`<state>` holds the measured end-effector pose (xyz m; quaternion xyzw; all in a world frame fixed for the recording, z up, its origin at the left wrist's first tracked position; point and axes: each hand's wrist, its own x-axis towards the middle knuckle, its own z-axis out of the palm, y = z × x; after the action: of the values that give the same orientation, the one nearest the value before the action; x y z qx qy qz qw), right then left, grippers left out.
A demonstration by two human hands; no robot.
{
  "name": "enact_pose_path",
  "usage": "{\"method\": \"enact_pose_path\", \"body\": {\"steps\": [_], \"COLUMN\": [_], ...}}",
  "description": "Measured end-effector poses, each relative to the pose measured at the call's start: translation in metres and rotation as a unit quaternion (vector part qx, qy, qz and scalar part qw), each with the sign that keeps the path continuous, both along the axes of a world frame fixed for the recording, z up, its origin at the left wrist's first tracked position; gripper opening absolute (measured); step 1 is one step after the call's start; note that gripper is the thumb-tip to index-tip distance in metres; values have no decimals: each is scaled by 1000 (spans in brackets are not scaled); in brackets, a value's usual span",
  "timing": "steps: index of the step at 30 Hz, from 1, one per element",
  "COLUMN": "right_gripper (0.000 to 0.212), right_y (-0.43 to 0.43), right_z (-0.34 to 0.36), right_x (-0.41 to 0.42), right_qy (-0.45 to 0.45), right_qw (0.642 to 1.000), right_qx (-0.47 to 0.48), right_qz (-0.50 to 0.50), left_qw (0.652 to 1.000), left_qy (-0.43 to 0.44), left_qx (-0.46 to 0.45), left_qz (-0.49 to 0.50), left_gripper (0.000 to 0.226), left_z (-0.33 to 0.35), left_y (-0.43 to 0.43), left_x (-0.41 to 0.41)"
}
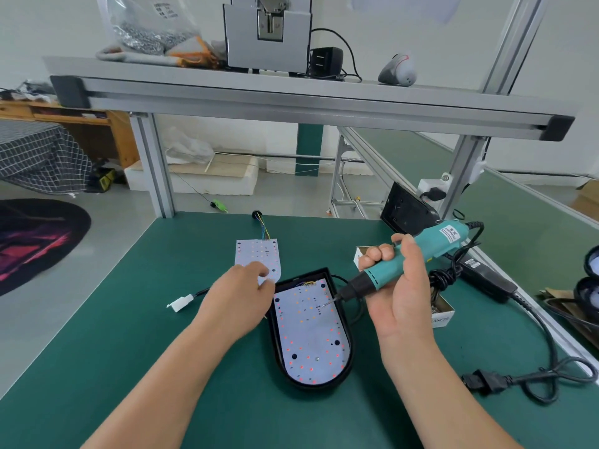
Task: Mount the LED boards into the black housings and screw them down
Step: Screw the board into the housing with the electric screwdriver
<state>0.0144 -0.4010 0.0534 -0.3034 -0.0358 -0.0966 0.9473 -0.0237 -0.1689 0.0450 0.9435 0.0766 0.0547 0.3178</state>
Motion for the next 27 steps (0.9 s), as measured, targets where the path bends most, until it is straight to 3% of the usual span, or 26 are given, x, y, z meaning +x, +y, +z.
{"method": "enact_pose_path", "body": {"steps": [2,4,6,11,27], "right_gripper": [15,16,18,19,11], "right_y": [0,0,0,1,17], "right_z": [0,-1,-1,-2,8], "right_x": [0,1,1,3,0], "right_qy": [-2,-2,-6,-4,-63], "right_qw": [1000,1000,1000,1000,991], "right_qx": [-2,-4,-7,-21,-119], "right_qz": [-1,-3,-5,-14,-23], "left_qw": [995,986,976,941,916], "left_qy": [70,111,127,120,111], "left_qx": [-67,-109,-156,-296,-365], "left_qz": [-34,-66,-86,-112,-127], "left_gripper": [28,42,59,63,56], "left_z": [0,0,-1,-8,-16], "left_y": [-1,-1,-1,-13,-43], "left_x": [-4,-5,-4,-6,-11]}}
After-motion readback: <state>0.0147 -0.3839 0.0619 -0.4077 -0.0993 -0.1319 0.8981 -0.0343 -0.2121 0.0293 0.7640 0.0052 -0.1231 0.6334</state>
